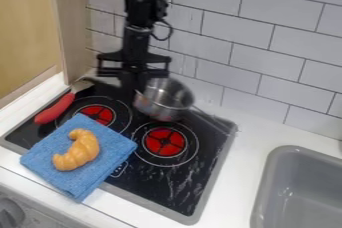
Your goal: Move the silver pot to the top side of the left burner
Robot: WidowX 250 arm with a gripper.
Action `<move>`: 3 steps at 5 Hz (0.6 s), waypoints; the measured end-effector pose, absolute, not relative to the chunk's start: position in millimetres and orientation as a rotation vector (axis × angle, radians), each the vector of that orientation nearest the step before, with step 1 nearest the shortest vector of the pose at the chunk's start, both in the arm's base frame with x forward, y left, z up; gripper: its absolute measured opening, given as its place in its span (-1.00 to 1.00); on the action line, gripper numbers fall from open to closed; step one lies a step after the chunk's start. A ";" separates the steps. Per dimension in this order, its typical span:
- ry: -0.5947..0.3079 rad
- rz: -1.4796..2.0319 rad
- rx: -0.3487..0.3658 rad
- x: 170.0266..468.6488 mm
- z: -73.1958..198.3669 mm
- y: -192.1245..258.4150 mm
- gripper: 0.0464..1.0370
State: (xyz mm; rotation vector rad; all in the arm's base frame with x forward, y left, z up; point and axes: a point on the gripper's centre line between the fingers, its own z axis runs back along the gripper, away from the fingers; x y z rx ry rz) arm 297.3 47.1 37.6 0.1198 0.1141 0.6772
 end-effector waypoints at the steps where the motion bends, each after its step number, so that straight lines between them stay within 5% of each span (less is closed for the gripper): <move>1: 0.159 0.707 0.109 272.4 30.1 58.1 -0.97; 3: 0.132 0.757 0.109 259.6 21.5 76.5 -0.97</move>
